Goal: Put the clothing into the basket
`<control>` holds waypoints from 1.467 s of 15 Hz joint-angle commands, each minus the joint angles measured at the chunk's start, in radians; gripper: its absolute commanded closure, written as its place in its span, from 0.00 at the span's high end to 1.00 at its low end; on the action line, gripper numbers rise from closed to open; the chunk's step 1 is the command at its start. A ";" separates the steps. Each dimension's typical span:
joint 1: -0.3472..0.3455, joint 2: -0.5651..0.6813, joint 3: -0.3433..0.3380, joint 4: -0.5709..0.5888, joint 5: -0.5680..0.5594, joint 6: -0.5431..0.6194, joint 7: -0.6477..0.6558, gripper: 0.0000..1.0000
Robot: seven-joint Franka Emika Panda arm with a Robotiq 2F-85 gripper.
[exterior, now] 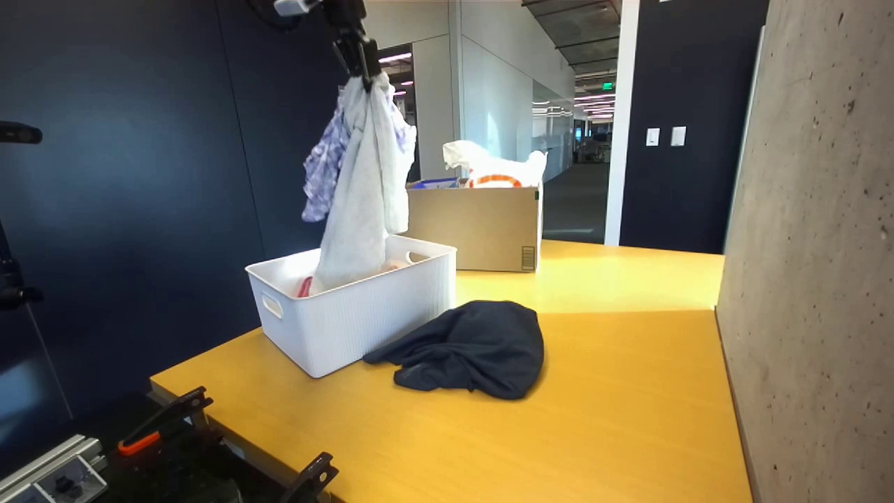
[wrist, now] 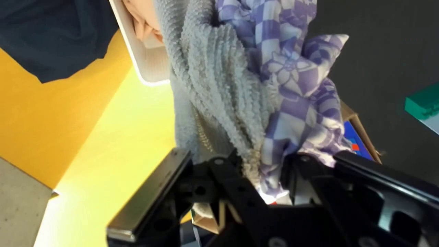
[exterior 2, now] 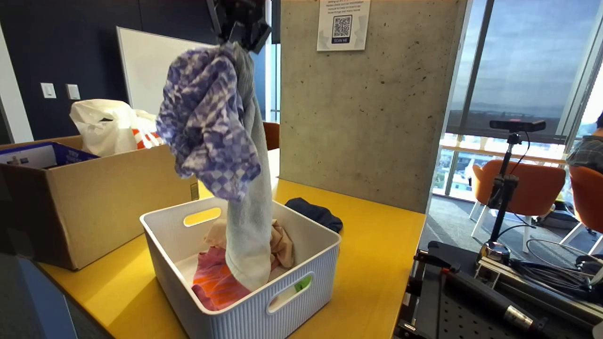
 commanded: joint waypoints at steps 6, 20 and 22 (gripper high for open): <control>0.001 0.377 -0.041 0.204 0.041 -0.225 -0.131 0.05; -0.004 0.372 -0.040 0.235 0.029 -0.317 -0.178 0.88; -0.021 0.294 -0.047 0.180 0.035 -0.294 -0.167 0.99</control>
